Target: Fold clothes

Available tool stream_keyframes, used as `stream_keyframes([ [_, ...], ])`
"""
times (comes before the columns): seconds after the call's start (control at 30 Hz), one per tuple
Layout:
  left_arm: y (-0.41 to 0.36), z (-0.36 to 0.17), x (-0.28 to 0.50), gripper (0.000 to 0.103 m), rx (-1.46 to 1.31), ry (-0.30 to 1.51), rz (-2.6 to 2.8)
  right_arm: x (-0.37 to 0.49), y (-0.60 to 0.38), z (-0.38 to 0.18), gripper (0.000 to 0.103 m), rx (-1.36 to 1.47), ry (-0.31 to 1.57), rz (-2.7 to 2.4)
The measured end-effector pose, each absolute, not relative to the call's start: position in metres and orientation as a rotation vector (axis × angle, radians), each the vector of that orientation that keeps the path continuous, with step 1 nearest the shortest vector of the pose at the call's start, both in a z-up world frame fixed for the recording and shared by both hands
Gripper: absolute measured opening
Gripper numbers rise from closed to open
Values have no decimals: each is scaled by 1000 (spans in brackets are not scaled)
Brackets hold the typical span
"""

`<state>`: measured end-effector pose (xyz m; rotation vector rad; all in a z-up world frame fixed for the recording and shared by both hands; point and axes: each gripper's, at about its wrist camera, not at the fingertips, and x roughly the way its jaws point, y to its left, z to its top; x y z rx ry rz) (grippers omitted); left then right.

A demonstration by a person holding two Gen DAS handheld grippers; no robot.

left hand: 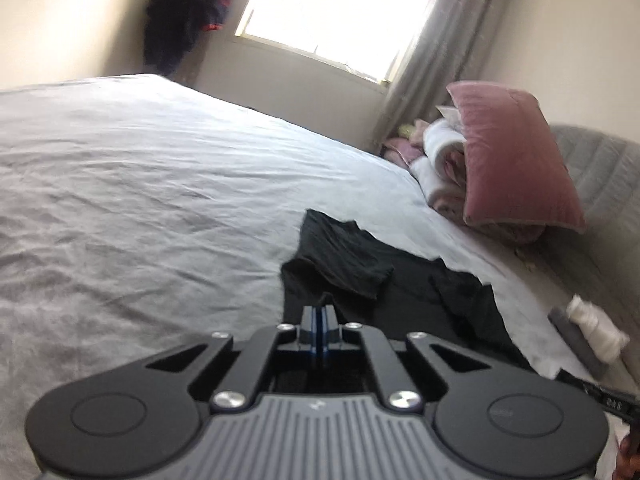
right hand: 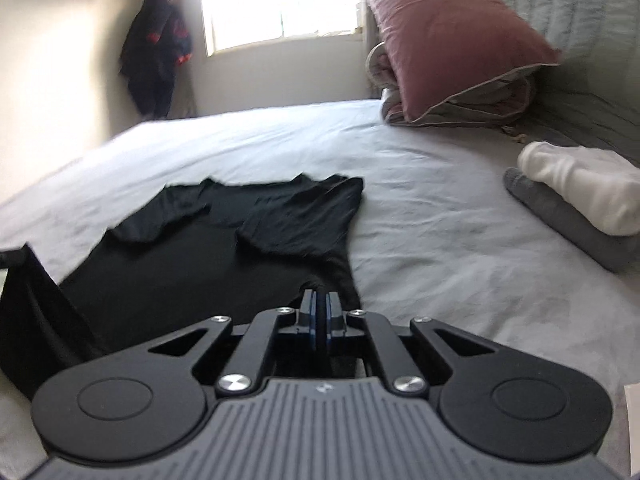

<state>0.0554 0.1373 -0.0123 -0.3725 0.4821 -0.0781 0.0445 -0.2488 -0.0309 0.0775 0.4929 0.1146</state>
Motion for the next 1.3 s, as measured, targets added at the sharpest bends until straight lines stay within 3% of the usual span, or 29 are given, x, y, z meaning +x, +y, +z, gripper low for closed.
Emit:
stream_keyframes([
  [0.33, 140, -25, 72, 4, -395, 556, -9, 55, -252, -33, 4, 85, 483, 67],
  [0.37, 141, -27, 73, 6, -399, 574, -15, 57, -253, -34, 14, 97, 503, 81],
  [0.43, 143, -30, 76, 16, -415, 612, -30, 59, -254, -35, 19, 123, 544, 107],
  [0.5, 145, -34, 78, 23, -435, 644, -41, 60, -253, -38, 41, 120, 566, 109],
  [0.57, 148, -37, 83, 26, -443, 695, -43, 61, -252, -41, 44, 113, 585, 107],
  [0.93, 144, -47, 94, 24, -364, 731, -75, 82, -245, -47, 43, 108, 688, 145],
  [0.97, 142, -48, 94, 23, -351, 721, -79, 80, -243, -51, 32, 92, 684, 137],
  [1.0, 140, -48, 94, 19, -345, 711, -90, 78, -242, -56, 15, 74, 675, 127],
  [1.07, 139, -47, 95, 9, -339, 685, -109, 75, -239, -59, 9, 39, 652, 110],
  [1.1, 139, -47, 94, 7, -336, 669, -106, 72, -237, -58, 5, 21, 630, 105],
  [1.3, 138, -41, 75, 3, -274, 534, -97, 57, -240, -53, 4, -3, 522, 62],
])
